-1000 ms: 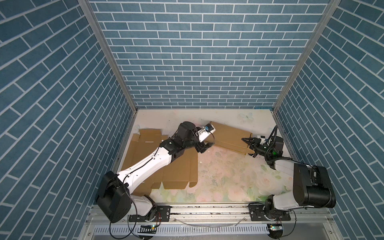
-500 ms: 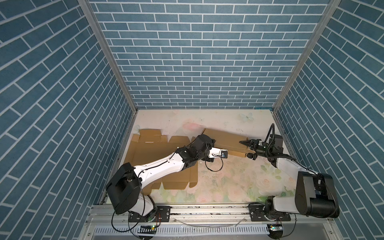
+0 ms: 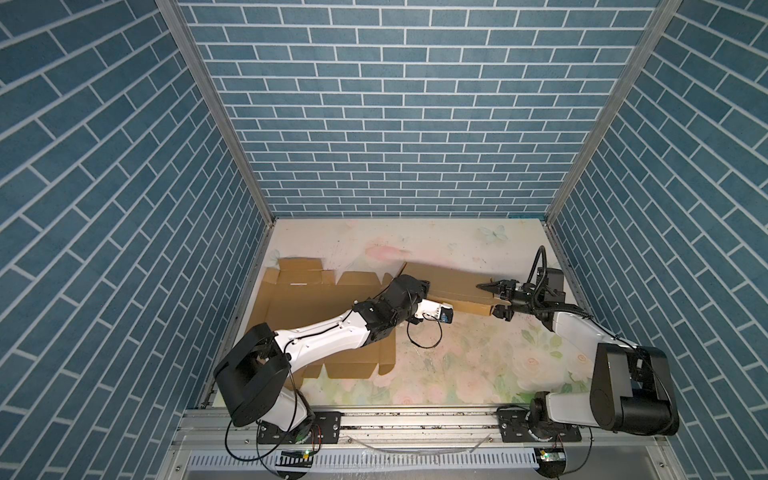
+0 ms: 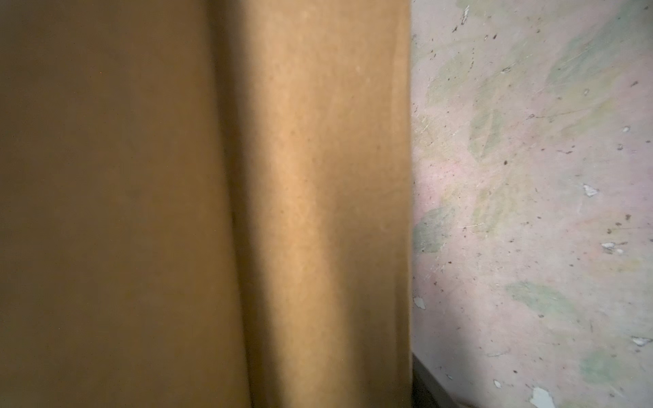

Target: Fold the paper box

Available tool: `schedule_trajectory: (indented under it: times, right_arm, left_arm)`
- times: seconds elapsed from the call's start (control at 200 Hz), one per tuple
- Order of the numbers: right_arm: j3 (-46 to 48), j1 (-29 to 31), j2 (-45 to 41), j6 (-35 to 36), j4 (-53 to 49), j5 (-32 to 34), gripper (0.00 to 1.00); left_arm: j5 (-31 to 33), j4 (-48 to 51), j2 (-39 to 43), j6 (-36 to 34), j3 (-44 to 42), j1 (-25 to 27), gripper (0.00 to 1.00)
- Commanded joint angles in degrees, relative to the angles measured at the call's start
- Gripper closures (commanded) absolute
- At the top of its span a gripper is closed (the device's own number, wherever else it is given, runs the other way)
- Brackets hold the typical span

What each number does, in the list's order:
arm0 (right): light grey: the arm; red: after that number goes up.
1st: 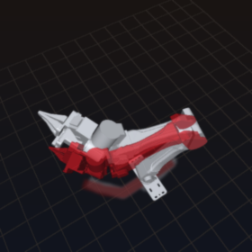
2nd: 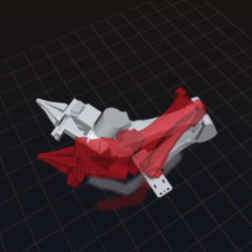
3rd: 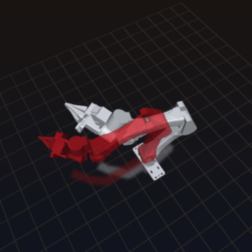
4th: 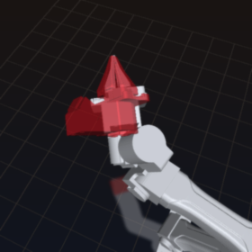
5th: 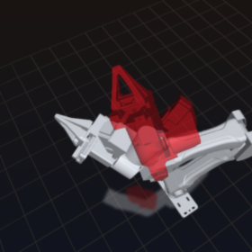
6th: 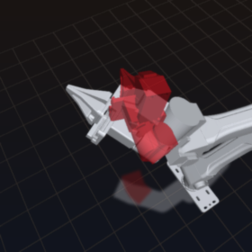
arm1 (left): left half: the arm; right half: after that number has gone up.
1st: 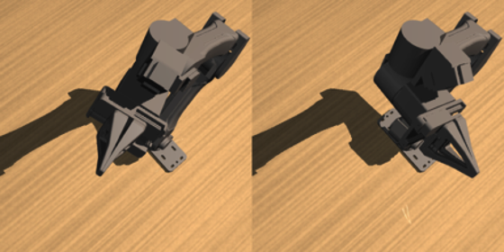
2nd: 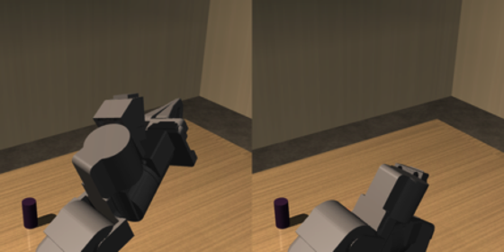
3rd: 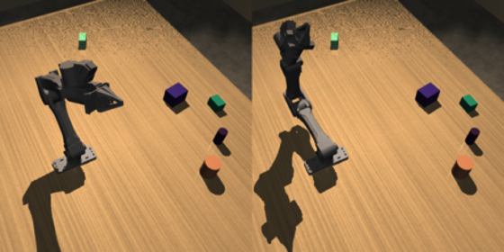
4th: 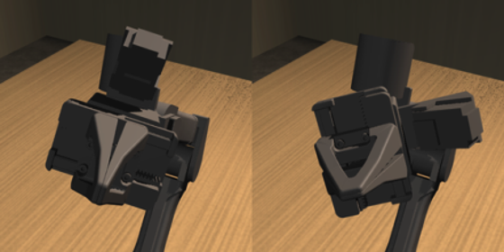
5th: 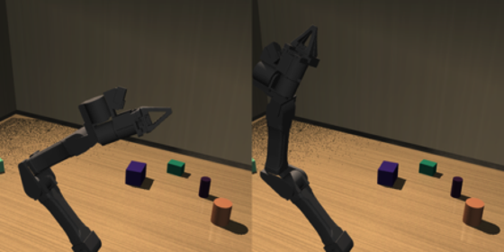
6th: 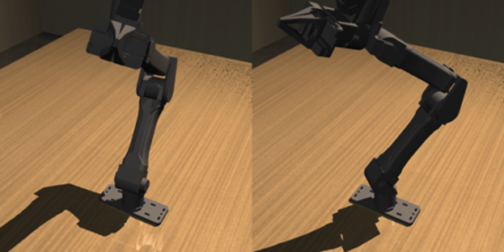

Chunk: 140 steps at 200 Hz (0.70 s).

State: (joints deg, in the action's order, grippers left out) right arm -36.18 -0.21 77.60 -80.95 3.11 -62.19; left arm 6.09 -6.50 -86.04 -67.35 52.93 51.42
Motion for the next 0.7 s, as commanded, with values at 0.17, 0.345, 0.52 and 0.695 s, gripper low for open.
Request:
schedule_trajectory:
  times: [0.17, 0.345, 0.52, 0.695]
  right_arm:
    - [-2.9, 1.9, -0.5, 1.2, -0.8, -6.3, 0.62]
    - [-3.0, 1.9, -0.4, 1.3, -0.7, -6.3, 0.53]
    - [-3.5, 1.9, -0.8, 2.3, 0.1, -5.6, 0.39]
    - [-2.4, 1.1, -2.4, 3.0, -0.3, -4.6, 0.31]
  left_arm:
    - [0.2, -3.4, 0.5, 0.6, -1.5, 0.1, 0.30]
    - [-0.1, -2.3, 1.0, 1.3, -0.9, -0.4, 0.40]
    - [-0.3, 2.5, 2.4, 3.7, 0.1, -1.0, 0.48]
    - [0.3, 9.3, 2.2, 7.3, 3.0, -2.1, 0.50]
